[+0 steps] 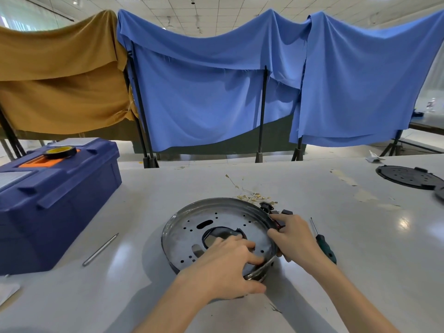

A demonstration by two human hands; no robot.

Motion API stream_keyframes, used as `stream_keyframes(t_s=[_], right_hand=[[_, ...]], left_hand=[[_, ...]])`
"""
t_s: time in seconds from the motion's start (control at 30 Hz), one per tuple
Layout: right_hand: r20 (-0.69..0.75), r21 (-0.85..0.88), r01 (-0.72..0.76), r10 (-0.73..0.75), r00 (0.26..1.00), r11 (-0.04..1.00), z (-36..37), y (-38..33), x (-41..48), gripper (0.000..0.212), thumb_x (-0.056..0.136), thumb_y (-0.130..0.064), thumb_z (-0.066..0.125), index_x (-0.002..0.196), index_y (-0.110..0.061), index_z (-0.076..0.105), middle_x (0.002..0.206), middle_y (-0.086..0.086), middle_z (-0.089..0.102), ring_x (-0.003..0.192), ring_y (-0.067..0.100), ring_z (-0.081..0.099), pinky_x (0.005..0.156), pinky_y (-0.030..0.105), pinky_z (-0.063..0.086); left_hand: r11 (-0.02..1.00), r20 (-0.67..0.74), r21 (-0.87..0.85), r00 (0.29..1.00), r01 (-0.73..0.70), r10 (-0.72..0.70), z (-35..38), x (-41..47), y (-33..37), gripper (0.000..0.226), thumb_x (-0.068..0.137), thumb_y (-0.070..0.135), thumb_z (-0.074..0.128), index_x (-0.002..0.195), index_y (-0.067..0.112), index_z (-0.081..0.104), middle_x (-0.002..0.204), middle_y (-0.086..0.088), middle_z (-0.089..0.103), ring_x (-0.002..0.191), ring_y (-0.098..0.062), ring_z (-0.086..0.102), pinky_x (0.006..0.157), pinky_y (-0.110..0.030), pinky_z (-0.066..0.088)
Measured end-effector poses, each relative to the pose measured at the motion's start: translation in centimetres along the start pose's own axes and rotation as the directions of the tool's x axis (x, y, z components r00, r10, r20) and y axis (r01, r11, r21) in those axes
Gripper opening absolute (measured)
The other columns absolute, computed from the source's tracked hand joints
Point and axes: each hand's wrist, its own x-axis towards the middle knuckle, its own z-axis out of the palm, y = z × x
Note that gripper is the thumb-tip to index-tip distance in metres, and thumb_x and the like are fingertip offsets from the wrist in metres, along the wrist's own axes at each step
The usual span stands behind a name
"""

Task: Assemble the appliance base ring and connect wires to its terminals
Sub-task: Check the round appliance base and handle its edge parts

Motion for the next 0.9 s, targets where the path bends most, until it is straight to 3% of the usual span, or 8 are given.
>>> stream_keyframes(t_s=[0.1,0.17,0.27,0.37,0.47,0.57,0.7,0.9], right_hand=[[0.010,0.021,-0.012,0.012,1.000,1.000,-0.1,0.0,-0.2,0.052,0.085,-0.004,0.049,0.136,-0.011,0.052,0.052,0.020,0.063,0.031,0.018,0.048,0.047,0.032,0.054],[0.004,0.045,-0.009,0.009,1.000,0.999,-0.1,0.3,0.0,0.047,0.087,-0.005,0.049,0.133,-0.012,0.055,0.050,0.019,0.063,0.031,0.018,0.047,0.044,0.026,0.048],[-0.060,0.083,-0.003,0.008,0.998,0.997,-0.4,0.9,0.2,0.023,0.094,-0.013,0.047,0.103,-0.015,0.069,0.040,0.002,0.056,0.029,0.011,0.042,0.038,0.023,0.038],[-0.161,0.045,-0.038,0.045,0.986,0.998,-1.0,2.1,0.7,0.027,0.096,-0.017,0.048,0.082,-0.006,0.068,0.041,-0.001,0.053,0.031,0.006,0.039,0.047,0.030,0.037],[-0.249,-0.007,-0.109,0.103,0.963,0.994,-1.8,3.8,1.3,0.016,0.095,-0.017,0.053,0.093,-0.017,0.069,0.052,-0.001,0.063,0.041,0.006,0.048,0.052,0.027,0.036],[-0.298,-0.097,-0.171,0.135,0.945,0.981,-2.6,5.4,1.8,0.019,0.094,-0.013,0.056,0.108,-0.014,0.069,0.070,0.001,0.068,0.069,0.019,0.061,0.061,0.028,0.038],[-0.261,-0.244,-0.167,0.101,0.960,0.955,-2.7,6.6,2.6,0.021,0.092,-0.008,0.060,0.109,-0.014,0.071,0.100,0.007,0.069,0.103,0.030,0.056,0.084,0.032,0.040],[-0.230,-0.384,-0.160,0.074,0.970,0.909,-1.8,7.2,2.9,0.015,0.090,-0.013,0.064,0.101,-0.019,0.073,0.106,0.004,0.063,0.097,0.024,0.036,0.078,0.030,0.030]], left_hand=[[1.000,0.037,0.007,0.999,0.012,-0.012,0.1,0.2,-0.3,0.050,0.091,0.048,0.054,0.139,0.034,0.047,0.154,0.004,0.031,0.146,-0.022,0.014,0.110,-0.047,0.020],[1.000,0.064,-0.006,0.998,0.029,-0.029,0.4,0.3,-0.4,0.050,0.093,0.046,0.052,0.141,0.034,0.044,0.158,0.005,0.024,0.148,-0.023,0.010,0.112,-0.049,0.016],[0.999,0.068,-0.005,0.997,0.047,-0.047,0.7,0.2,-0.3,0.049,0.096,0.045,0.050,0.143,0.032,0.042,0.157,0.006,0.025,0.148,-0.025,0.008,0.111,-0.049,0.014],[0.999,0.063,-0.019,0.997,0.051,-0.049,0.8,0.2,-0.3,0.048,0.096,0.044,0.049,0.142,0.032,0.043,0.157,0.007,0.024,0.148,-0.023,0.008,0.111,-0.047,0.014],[0.997,0.050,-0.051,0.998,0.051,-0.049,0.8,0.2,-0.3,0.047,0.096,0.044,0.050,0.141,0.034,0.044,0.156,0.009,0.025,0.148,-0.020,0.007,0.110,-0.045,0.014],[0.996,0.025,-0.072,0.998,0.053,-0.051,0.8,0.1,-0.2,0.045,0.095,0.044,0.050,0.139,0.035,0.047,0.153,0.010,0.028,0.147,-0.017,0.009,0.109,-0.042,0.016],[0.995,0.000,-0.090,0.999,0.045,-0.046,0.9,0.1,-0.3,0.041,0.095,0.044,0.051,0.135,0.036,0.050,0.147,0.009,0.036,0.145,-0.016,0.013,0.103,-0.041,0.019],[0.991,-0.007,-0.125,0.999,0.045,-0.047,1.0,0.1,-0.4,0.039,0.094,0.044,0.052,0.132,0.038,0.053,0.145,0.010,0.038,0.145,-0.015,0.015,0.103,-0.044,0.017]])
